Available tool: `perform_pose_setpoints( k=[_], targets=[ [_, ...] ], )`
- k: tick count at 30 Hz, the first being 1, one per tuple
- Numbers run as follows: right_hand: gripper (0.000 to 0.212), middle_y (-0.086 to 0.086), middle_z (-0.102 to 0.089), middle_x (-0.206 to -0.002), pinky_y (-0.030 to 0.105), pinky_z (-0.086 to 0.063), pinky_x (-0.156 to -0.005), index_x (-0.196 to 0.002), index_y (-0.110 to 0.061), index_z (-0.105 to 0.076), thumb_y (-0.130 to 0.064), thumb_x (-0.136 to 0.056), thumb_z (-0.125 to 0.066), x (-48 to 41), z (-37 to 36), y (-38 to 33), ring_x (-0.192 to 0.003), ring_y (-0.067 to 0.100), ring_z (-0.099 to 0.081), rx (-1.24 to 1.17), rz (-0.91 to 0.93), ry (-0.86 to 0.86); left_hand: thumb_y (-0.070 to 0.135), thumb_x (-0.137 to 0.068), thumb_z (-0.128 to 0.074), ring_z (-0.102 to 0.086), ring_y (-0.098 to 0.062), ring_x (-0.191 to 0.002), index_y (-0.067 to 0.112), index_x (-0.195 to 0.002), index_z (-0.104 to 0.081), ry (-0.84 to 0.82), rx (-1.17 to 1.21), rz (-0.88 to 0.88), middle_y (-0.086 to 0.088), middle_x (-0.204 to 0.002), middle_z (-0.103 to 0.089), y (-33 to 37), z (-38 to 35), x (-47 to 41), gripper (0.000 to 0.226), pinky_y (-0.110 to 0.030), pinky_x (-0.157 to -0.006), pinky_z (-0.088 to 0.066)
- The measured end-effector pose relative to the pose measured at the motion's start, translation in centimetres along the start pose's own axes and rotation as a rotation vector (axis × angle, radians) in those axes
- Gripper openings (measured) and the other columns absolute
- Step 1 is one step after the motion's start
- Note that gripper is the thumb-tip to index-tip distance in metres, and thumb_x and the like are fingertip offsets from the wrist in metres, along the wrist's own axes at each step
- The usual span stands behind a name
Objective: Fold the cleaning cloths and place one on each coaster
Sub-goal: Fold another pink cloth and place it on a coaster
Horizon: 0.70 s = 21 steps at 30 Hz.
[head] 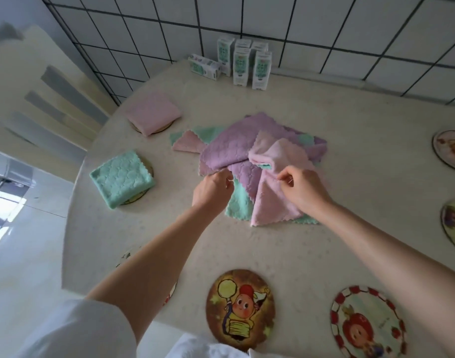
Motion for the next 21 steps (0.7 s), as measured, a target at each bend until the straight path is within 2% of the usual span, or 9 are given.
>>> perform_pose_setpoints(
  k=[4,8,11,14,16,19,21],
  targets=[
    [0.020,0.012,-0.071,-0.099,0.035,-0.051,-0.081,-0.101,-0.012,-0.066,-0.010,-0.083,-0.058,-3.0,2.1,4.1,-0.094,0.032,-0.065,0.065,-0.122,0.012,0.021,-0.093,-0.047,-0.062,-0.029,-0.075,0.011,-0.092,-0.064,-0.001,-0.008,-0.124,-0.008,-0.088,-0.069,4.9,0.1,-4.3,0.019,-0.035,-0.061,-0.052],
    [0.024,0.018,-0.068,-0.107,0.034,-0.046,-0.086,-0.107,-0.003,-0.065,-0.010,-0.085,-0.058,-5.7,1.6,8.2,-0.103,0.035,-0.062,0.082,-0.231,-0.020,0.023,-0.093,-0.048,-0.063,-0.030,-0.084,0.013,-0.096,-0.064,-0.093,0.008,-0.239,-0.007,-0.098,-0.068,9.0,-1.9,-9.0,0.019,-0.039,-0.067,-0.054],
    [0.024,0.020,-0.067,-0.108,0.033,-0.045,-0.078,-0.106,-0.003,-0.065,-0.012,-0.084,-0.059,-7.3,0.8,9.9,-0.102,0.036,-0.061,0.113,-0.261,-0.061,0.023,-0.094,-0.050,-0.061,-0.029,-0.095,0.013,-0.106,-0.062,-0.184,-0.036,-0.320,-0.008,-0.110,-0.065,11.5,-4.2,-11.4,0.020,-0.038,-0.073,-0.052],
    [0.021,0.020,-0.067,-0.105,0.030,-0.041,-0.071,-0.104,-0.010,-0.067,-0.015,-0.086,-0.058,-8.4,0.0,11.3,-0.097,0.036,-0.062,0.108,-0.300,-0.089,0.022,-0.095,-0.049,-0.057,-0.029,-0.108,0.016,-0.120,-0.058,-0.283,-0.135,-0.379,-0.008,-0.125,-0.059,12.9,-6.9,-13.1,0.028,-0.040,-0.083,-0.051],
    [0.019,0.019,-0.068,-0.100,0.026,-0.038,-0.067,-0.100,-0.016,-0.068,-0.020,-0.087,-0.055,-8.9,-0.4,11.9,-0.092,0.035,-0.063,0.090,-0.313,-0.096,0.019,-0.095,-0.046,-0.057,-0.029,-0.111,0.019,-0.122,-0.058,-0.336,-0.213,-0.415,-0.009,-0.128,-0.058,13.5,-8.7,-13.8,0.030,-0.040,-0.086,-0.050],
    [0.021,0.013,-0.068,-0.095,0.030,-0.046,-0.068,-0.091,-0.020,-0.067,-0.031,-0.083,-0.052,-9.4,-0.6,12.9,-0.087,0.034,-0.063,0.060,-0.361,-0.072,0.014,-0.095,-0.040,-0.055,-0.028,-0.118,0.023,-0.130,-0.052,-0.381,-0.357,-0.517,-0.008,-0.131,-0.057,14.7,-10.9,-14.0,0.038,-0.041,-0.094,-0.048],
    [0.023,0.011,-0.067,-0.091,0.032,-0.048,-0.068,-0.079,-0.018,-0.062,-0.036,-0.078,-0.048,-9.7,-0.8,13.4,-0.086,0.035,-0.061,0.053,-0.373,-0.059,0.011,-0.095,-0.041,-0.047,-0.026,-0.128,0.023,-0.139,-0.044,-0.422,-0.386,-0.571,-0.007,-0.141,-0.049,15.1,-12.0,-14.0,0.045,-0.039,-0.104,-0.041]
  ],
)
Point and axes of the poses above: each hand's wrist, its own x-axis away from the middle knuckle, its own z-axis out of the back of the hand, y = z × x, the point moved 9 cm from there along -x, towards the middle knuckle
